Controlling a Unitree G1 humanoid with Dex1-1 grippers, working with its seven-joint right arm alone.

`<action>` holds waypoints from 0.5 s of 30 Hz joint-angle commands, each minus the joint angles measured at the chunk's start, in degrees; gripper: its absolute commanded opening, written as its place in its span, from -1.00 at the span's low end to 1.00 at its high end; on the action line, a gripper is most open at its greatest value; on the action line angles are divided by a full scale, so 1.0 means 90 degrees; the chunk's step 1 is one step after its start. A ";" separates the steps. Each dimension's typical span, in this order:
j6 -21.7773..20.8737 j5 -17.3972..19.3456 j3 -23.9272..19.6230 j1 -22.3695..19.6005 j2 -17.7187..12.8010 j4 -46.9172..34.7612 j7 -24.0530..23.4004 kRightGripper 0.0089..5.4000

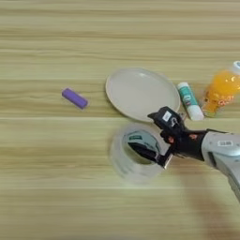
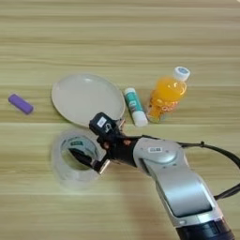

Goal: Move the objects on the table

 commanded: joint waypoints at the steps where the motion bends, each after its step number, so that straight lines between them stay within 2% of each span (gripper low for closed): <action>1: -0.0026 -0.0133 0.0032 -0.0004 -0.0179 0.0029 -0.0124 0.93; 9: -0.0057 -0.0171 0.0111 0.0005 -0.0244 0.0120 -0.0070 0.58; 15: -0.0064 -0.0191 0.0157 -0.0038 -0.0300 0.0135 -0.0029 0.41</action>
